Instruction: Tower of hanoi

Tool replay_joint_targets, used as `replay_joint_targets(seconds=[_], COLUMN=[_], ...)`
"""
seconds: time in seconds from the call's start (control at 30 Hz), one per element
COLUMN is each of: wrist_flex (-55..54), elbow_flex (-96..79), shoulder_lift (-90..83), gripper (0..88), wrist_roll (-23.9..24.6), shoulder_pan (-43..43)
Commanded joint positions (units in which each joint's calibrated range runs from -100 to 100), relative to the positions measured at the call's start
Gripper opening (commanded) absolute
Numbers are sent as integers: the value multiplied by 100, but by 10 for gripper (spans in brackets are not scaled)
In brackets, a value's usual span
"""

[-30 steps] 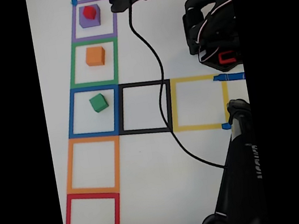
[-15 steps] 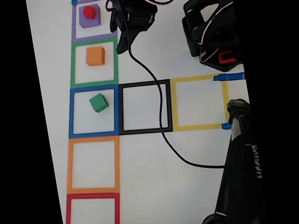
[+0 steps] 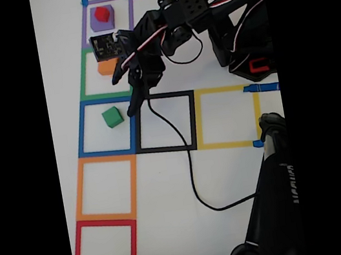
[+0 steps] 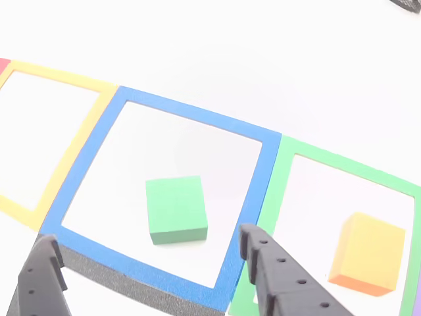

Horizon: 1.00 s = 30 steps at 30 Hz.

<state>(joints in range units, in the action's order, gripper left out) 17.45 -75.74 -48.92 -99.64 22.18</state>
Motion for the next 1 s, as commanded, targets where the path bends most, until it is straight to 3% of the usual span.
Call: replay_joint_targets(seconds=[0.0, 0.43, 0.97], wrist_flex=[-1648, -4636, -6693], elbow_flex=[-480, -1389, -71], shoulder_lift=[367, 2095, 5227], gripper=[338, 359, 363], wrist_roll=[-36, -36, -36], shoulder_pan=[-175, -473, -195])
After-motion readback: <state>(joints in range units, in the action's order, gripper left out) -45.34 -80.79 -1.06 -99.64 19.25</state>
